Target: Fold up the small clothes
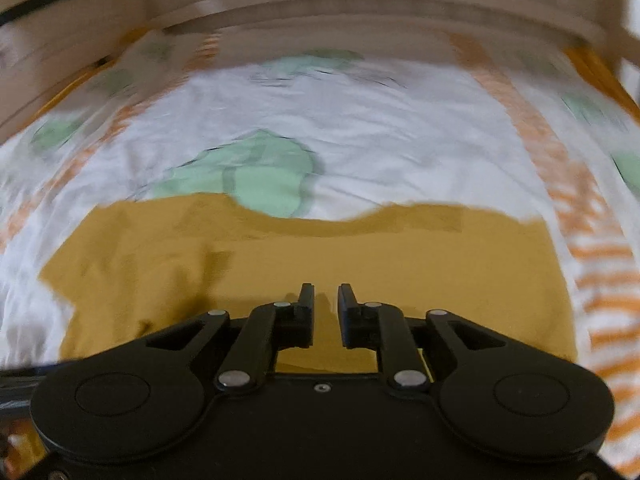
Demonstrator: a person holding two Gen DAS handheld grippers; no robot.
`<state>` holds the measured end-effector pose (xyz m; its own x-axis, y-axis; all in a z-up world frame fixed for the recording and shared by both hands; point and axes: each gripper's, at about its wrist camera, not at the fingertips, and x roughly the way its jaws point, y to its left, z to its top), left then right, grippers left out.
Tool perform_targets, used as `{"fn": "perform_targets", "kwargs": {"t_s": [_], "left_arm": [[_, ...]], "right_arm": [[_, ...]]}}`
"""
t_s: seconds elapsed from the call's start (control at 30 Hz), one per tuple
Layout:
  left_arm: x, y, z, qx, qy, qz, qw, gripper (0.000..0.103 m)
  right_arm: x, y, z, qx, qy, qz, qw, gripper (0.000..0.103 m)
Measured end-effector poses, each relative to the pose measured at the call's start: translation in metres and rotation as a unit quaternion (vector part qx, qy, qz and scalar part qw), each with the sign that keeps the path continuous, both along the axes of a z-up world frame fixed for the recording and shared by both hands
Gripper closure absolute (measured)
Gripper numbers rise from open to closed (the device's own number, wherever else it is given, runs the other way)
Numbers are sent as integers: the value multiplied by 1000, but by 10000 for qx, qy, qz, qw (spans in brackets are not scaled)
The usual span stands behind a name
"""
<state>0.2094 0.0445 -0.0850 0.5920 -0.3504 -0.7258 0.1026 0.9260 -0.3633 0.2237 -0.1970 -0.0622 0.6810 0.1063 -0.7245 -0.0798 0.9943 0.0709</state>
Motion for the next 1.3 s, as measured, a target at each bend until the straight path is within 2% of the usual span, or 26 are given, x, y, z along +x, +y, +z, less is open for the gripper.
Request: {"fn": "perform_targets", "kwargs": {"t_s": [0.03,0.07,0.1,0.13,0.23,0.33,0.43,0.53,0.63,0.73,0.77,0.83,0.87,0.93,1.03,1.13,1.17,1.23,1.3], "left_arm": [[-1,-1,1,39,-21,9,10000,47],[-1,-2,2,86,2,-21,10000,47],[0,-2,5,152,49,-103,9998,48],[0,2,10,161,70,-74,9998,49],[-4,22,27,110,-257,401,9988,49],[1,47,45,107,-619,943,9936,49],[10,66,56,44,-675,1430,9874,49],[18,77,59,-139,-558,1644,9847,49],[21,80,54,-202,-356,1619,9860,49],[23,73,48,-157,-207,1451,9891,49],[22,69,47,-122,-192,1380,9902,49],[21,62,46,-38,-208,1234,9921,49],[20,58,45,9,-239,1147,9931,49],[18,50,45,125,-313,940,9950,49],[16,39,41,170,-289,675,9972,49],[16,29,34,165,-148,478,9986,49],[16,24,31,219,-95,390,9990,49],[16,16,24,361,27,186,9992,49],[14,9,14,554,154,13,9983,49]], "right_arm": [[3,12,3,8,-52,225,9997,67],[7,21,4,13,-89,400,9992,54],[11,30,5,6,-127,583,9982,46],[13,41,4,-60,-157,787,9968,44],[15,69,-5,-543,-162,1224,9909,43],[9,83,-18,-826,-48,1548,9845,43],[-4,91,-27,-1131,-5,1765,9778,43],[-10,97,-35,-1469,-36,1826,9721,43],[-8,98,-36,-1597,-156,1702,9723,43],[2,99,-35,-1392,-184,1530,9782,44],[6,99,-35,-1306,-185,1499,9799,47],[12,96,-36,-1047,-143,1374,9849,92],[15,92,-35,-875,-79,1206,9888,95],[17,72,-27,-333,-166,649,9972,95],[8,29,-14,267,-255,-288,9989,95],[-3,-7,-14,357,-95,-784,9962,94],[-4,-18,-18,378,98,-829,9958,85],[-6,-34,-26,531,472,-917,9932,80],[-11,-48,-31,743,681,-1013,9897,70]]}}
